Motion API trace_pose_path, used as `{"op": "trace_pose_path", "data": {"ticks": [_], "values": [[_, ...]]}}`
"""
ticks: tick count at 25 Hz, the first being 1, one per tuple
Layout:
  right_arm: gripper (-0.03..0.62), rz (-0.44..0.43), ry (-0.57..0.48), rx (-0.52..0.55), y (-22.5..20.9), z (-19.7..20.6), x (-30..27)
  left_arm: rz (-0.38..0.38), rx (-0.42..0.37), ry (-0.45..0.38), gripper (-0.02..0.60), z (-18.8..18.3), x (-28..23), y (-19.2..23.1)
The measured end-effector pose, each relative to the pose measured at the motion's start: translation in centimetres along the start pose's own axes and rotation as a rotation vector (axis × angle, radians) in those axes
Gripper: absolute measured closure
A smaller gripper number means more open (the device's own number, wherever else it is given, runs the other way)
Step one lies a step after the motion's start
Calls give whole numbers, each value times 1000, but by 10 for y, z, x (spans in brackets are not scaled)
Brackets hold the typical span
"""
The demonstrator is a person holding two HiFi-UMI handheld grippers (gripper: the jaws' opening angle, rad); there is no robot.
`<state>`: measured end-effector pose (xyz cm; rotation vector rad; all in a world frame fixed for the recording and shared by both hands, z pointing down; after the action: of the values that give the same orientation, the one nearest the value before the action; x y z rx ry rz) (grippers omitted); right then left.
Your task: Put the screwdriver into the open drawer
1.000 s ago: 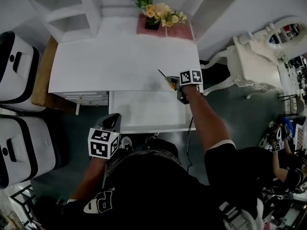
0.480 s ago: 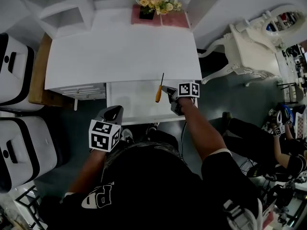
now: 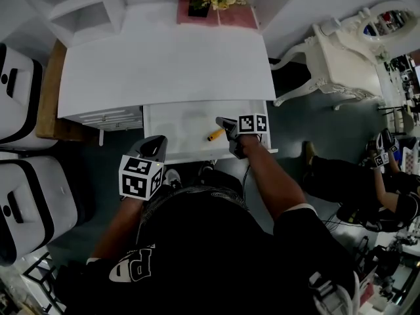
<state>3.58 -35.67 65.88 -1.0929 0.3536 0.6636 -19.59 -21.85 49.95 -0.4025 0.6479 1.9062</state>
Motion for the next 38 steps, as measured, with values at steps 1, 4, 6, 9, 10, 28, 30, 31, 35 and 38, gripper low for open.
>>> {"op": "trace_pose_path", "data": {"ticks": [1,4,6,9,10,28,30,31,35,38], "values": [[588,1,-2,3,0,0,1,1,1,-1,571,0,0,0],[588,13,-19,14,1,-3,6,19,25,-8,571,-1,-1,-2],[588,13,-36,20,6,-3,9,38,81,-14,571,1,-1,-1],[588,1,-47,39,15,-2,11,40,133,-16,571,3,1,2],[588,0,-47,47,17,-2,11,37,128,-14,571,3,2,2],[588,-28,-236,131,92,5,58,79,83,-44,571,2,21,-5],[586,-45,-280,112,107,8,69,99,97,-42,571,5,23,-6],[586,-55,-300,113,114,10,75,107,104,-43,571,6,24,-7],[586,-106,-368,180,153,20,97,136,88,-57,571,7,35,-11],[586,-87,-410,257,174,29,109,155,52,-68,570,6,42,-17]]}}
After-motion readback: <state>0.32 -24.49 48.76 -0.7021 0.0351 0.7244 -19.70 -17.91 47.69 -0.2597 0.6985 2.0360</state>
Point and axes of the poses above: the fingertips, and each gripper's own axes: x backward along the fingers, y to its left, z out of its underside, the point moved 5 cm from there along x, backward along the fingers, and after that the axes turned 7 degrees about -y, right-handed, at the moved point
